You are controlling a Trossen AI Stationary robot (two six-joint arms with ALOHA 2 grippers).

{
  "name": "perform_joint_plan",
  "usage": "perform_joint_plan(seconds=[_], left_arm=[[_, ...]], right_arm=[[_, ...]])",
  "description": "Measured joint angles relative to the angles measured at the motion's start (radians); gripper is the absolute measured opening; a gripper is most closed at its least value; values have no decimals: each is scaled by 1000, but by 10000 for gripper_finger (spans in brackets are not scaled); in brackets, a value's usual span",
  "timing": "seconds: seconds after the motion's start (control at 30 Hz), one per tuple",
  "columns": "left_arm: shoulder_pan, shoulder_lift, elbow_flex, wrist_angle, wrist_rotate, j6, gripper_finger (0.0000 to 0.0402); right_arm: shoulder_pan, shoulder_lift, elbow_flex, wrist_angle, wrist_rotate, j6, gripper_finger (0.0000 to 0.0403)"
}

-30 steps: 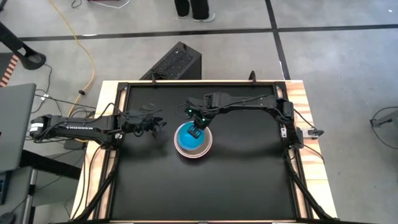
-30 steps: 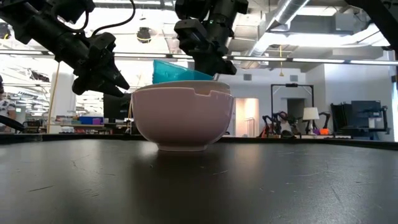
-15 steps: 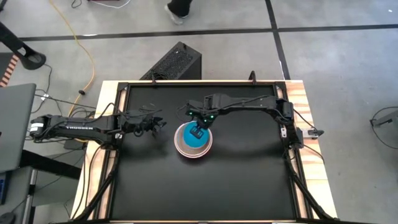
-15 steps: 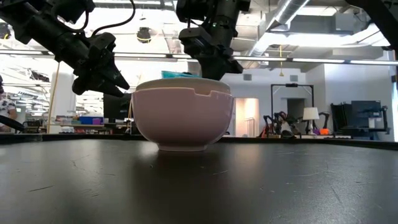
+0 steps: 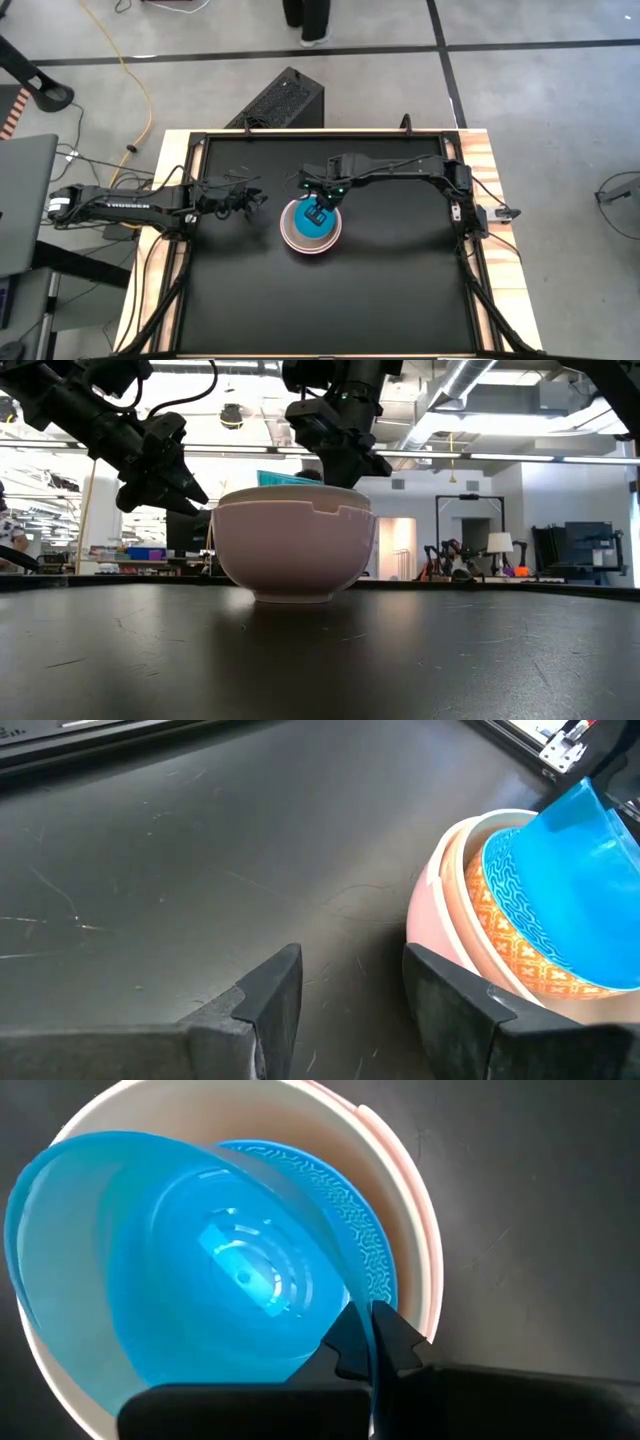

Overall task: Nest bowls inside each other
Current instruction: Stack the light blue bowl on the blue bowl, then return to Home Position

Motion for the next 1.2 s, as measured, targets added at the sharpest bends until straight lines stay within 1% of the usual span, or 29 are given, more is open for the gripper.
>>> perform_joint_plan(seconds=[0.13, 0.2, 0.57, 0.8, 0.9, 1.03, 1.1, 1.2], left_arm=[[0, 0, 0, 0, 0, 0, 164], [0, 0, 0, 0, 0, -1, 164], [0, 0, 0, 0, 20, -2, 164], [0, 0, 0, 0, 21, -3, 164], [0, 0, 0, 0, 21, -3, 164], [0, 0, 0, 0, 21, -3, 164], [0, 0, 0, 0, 21, -3, 164], [0, 0, 0, 1, 20, 4, 164]], right_arm=[[0, 0, 0, 3, 0, 11, 1], [0, 0, 0, 3, -1, 11, 9], [0, 0, 0, 3, -4, 11, 102], [-3, -3, 16, -20, -9, 10, 151], [-5, -3, 46, -65, -14, -5, 165], [-5, -4, 112, -176, -15, -29, 175], [3, -15, 140, -245, -15, -66, 175], [24, -54, 143, -319, -34, -141, 173]])
